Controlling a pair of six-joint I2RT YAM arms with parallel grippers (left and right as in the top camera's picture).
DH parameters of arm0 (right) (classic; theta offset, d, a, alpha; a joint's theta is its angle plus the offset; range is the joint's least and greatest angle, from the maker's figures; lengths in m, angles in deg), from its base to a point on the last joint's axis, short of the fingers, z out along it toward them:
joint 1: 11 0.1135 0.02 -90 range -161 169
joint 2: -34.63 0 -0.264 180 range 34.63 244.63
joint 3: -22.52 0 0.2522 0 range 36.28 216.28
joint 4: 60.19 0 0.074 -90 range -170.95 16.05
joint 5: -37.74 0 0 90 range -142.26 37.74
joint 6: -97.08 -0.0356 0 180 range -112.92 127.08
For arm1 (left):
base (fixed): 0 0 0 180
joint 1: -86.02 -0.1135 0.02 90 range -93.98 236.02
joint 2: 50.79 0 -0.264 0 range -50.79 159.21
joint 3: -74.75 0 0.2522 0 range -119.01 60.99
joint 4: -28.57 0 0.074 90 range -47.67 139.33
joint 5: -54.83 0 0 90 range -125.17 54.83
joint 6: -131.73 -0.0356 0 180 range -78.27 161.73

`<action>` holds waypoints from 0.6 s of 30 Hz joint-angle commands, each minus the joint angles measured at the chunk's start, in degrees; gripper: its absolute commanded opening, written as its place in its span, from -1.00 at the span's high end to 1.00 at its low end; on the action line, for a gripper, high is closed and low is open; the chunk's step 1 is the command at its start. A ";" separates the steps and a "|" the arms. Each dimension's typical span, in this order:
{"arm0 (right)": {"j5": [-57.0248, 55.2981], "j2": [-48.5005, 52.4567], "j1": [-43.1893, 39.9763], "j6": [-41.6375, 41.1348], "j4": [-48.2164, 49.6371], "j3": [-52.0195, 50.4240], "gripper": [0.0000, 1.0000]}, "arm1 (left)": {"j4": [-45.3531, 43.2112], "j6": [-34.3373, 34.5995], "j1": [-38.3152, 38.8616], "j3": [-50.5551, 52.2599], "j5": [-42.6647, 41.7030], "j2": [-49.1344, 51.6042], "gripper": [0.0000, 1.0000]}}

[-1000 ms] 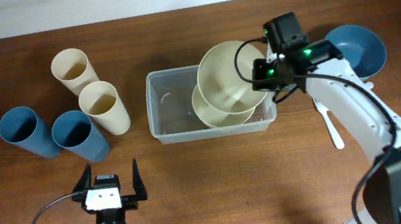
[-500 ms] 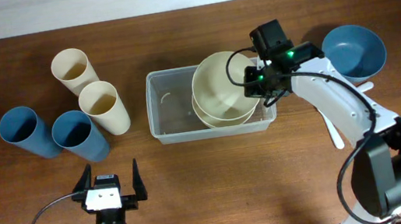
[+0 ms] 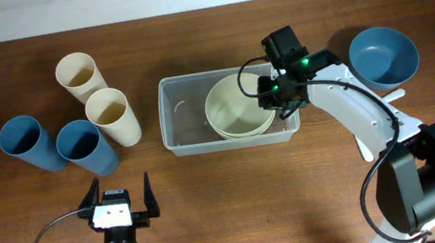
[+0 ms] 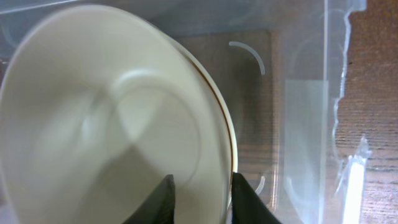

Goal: Pack container
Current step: 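Open the right gripper and move it right toward the blue bowl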

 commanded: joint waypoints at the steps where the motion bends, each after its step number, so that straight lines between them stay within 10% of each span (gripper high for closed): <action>1: -0.09 0.33 0.26 -0.24 -0.39 1.18 0.43 | 0.04 -0.70 -0.24 0.22 0.24 -0.48 -0.99; 18: -10.12 -2.19 -4.17 1.07 -19.96 23.71 -0.03 | 0.04 -0.70 -0.24 0.22 0.24 -0.48 -0.99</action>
